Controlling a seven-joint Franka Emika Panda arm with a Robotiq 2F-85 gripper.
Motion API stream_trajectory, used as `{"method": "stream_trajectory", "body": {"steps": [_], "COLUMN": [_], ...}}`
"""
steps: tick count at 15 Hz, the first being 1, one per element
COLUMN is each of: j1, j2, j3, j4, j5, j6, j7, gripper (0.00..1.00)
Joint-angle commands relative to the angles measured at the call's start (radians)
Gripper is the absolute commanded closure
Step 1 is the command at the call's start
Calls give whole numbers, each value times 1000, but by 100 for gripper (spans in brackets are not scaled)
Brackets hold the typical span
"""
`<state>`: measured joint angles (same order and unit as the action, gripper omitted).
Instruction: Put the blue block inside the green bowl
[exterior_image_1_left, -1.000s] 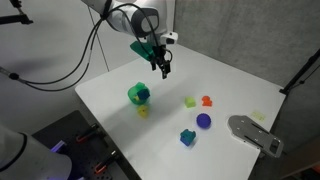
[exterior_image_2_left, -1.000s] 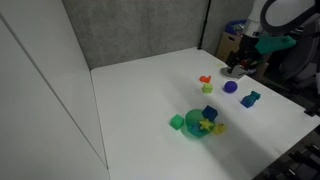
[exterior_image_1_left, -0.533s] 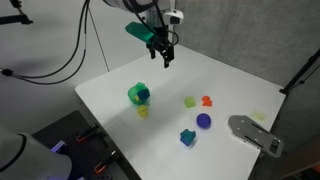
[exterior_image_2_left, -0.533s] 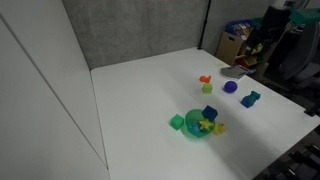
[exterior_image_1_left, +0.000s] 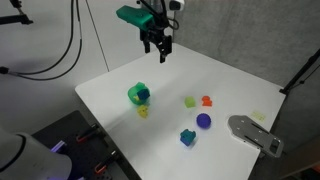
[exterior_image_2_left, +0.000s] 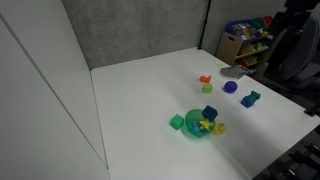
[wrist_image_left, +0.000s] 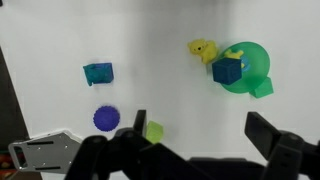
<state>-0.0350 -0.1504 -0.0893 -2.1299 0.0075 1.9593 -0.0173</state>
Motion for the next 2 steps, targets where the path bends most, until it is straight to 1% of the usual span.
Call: {"method": "stream_trajectory", "body": {"steps": [1, 2], "j1": [-10, -10], "j2": [0, 1], "j3": [9, 10], "j4": [3, 2], "j5": [2, 1], "j6": [-5, -4], "j7": [-1, -1], "gripper": [0, 0]}}
